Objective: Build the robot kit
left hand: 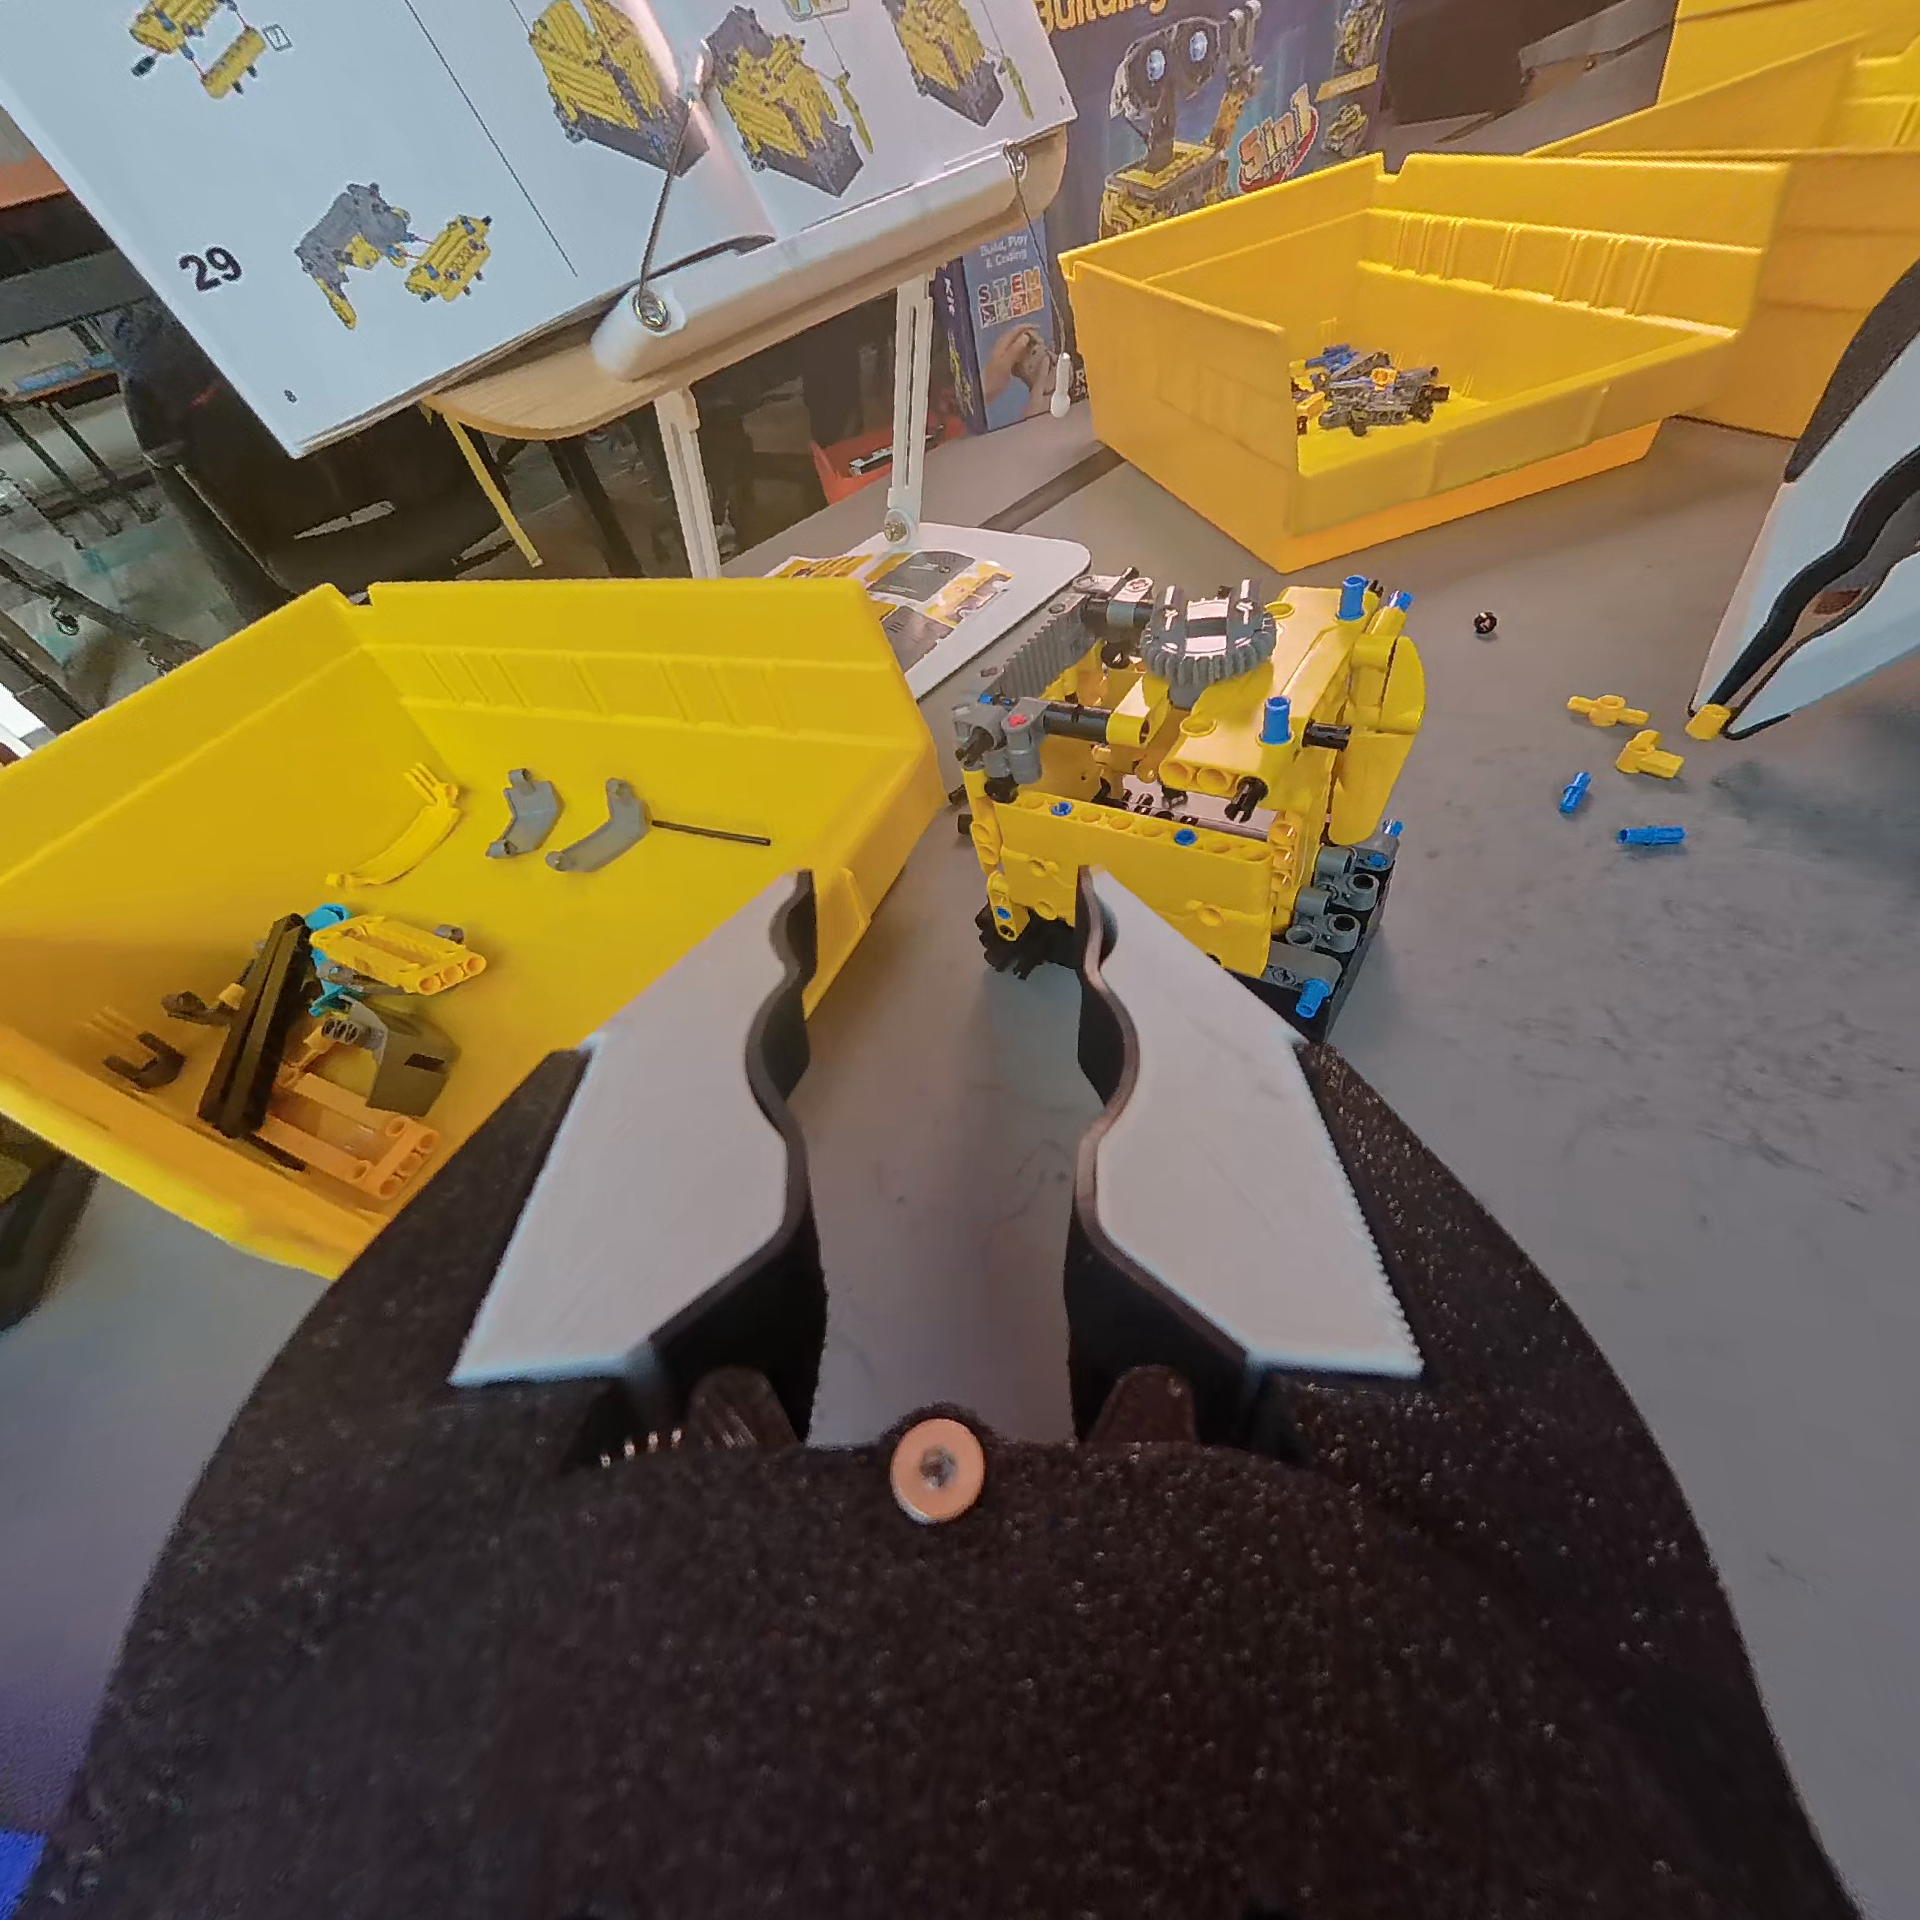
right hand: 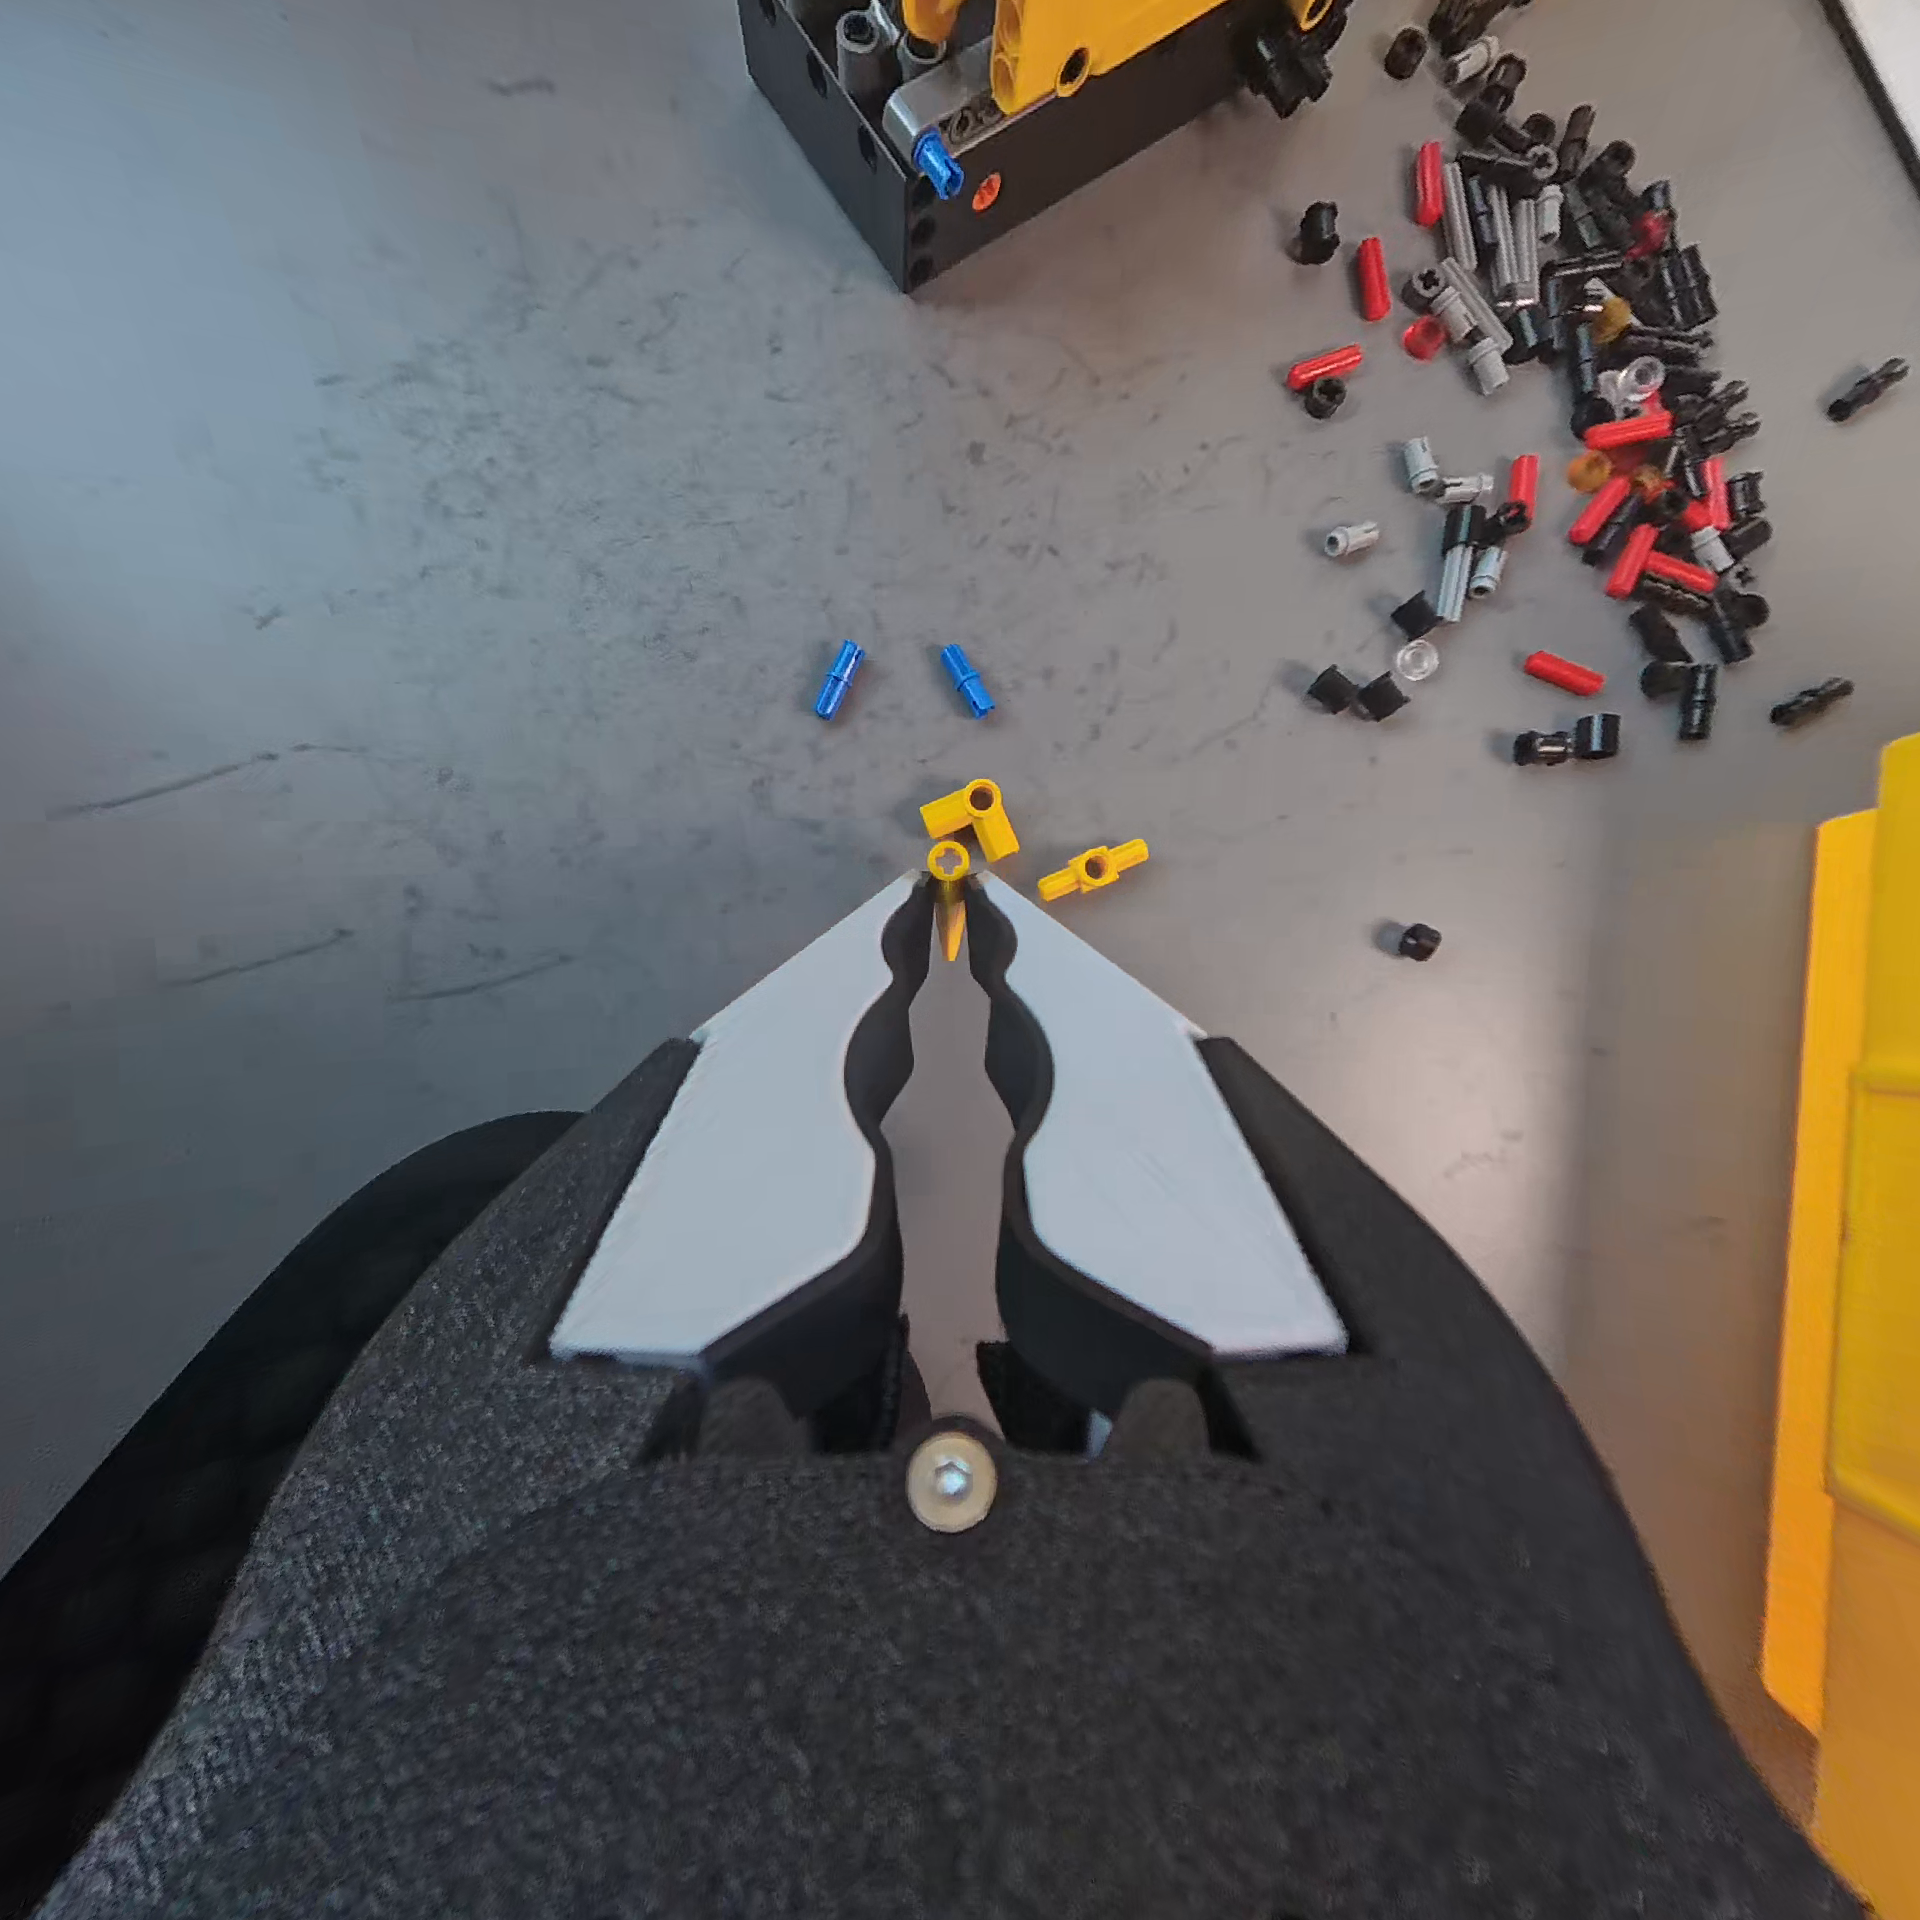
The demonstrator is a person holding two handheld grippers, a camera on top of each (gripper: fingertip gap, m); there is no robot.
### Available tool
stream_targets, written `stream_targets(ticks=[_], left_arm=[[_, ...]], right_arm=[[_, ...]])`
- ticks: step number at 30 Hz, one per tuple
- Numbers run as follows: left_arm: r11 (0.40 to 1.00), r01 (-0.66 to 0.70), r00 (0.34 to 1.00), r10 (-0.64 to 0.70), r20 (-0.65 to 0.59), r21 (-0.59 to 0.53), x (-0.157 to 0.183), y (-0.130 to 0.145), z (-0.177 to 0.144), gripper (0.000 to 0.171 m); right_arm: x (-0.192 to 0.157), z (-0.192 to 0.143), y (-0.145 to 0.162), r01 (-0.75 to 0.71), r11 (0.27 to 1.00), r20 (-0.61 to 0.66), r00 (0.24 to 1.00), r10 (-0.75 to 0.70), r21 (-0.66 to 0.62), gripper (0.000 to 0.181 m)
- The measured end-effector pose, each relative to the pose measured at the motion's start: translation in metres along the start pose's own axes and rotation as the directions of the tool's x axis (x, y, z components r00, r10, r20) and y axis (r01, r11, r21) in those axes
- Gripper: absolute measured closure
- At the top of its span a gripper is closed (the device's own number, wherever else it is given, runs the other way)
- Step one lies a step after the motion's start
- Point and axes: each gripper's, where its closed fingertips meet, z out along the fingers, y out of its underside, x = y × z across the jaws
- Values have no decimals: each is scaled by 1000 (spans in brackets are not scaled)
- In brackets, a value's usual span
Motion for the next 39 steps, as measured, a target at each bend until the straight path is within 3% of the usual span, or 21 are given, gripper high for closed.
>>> stream_targets(ticks=[7, 11, 16, 20, 22, 25, 29, 34, 39], left_arm=[[998, -53, 999, 53, -12, -13, 11, -1, 2, 123], [998, -65, 998, 65, -8, -23, 12, 1, 4, 123], [999, -37, 999, 37, -20, -21, 12, 5, 7, 123], [1000, -22, 999, 22, -26, 4, 12, 1, 6, 123], [999, -22, 999, 22, -23, 30, 11, -4, 3, 123], [996, -18, 999, 21, -33, 91, 12, -16, -3, 127], [982, 17, 998, -4, -69, 188, 14, -33, -12, 128], [970, 28, 993, 0, -118, 241, 22, -44, -17, 125], [958, 25, 990, 15, -137, 285, 27, -60, -23, 124]], right_arm=[[-2, 7, 6, -5, 1000, -31, 999, 5, 9, 175], [1, 3, -1, -15, 999, -41, 999, 18, 51, 166], [22, -27, -49, -32, 953, -76, 996, 57, 302, 156], [45, -50, -87, -47, 812, -93, 988, 124, 582, 146], [52, -52, -90, -65, 759, -81, 985, 153, 648, 143], [59, -49, -86, -87, 733, -70, 981, 181, 674, 130], [60, -33, -78, -115, 753, -34, 983, 179, 648, 144], [69, -26, -69, -64, 780, -132, 974, 185, 622, 152], [97, -51, -68, -26, 725, -279, 913, 297, 688, 151]])
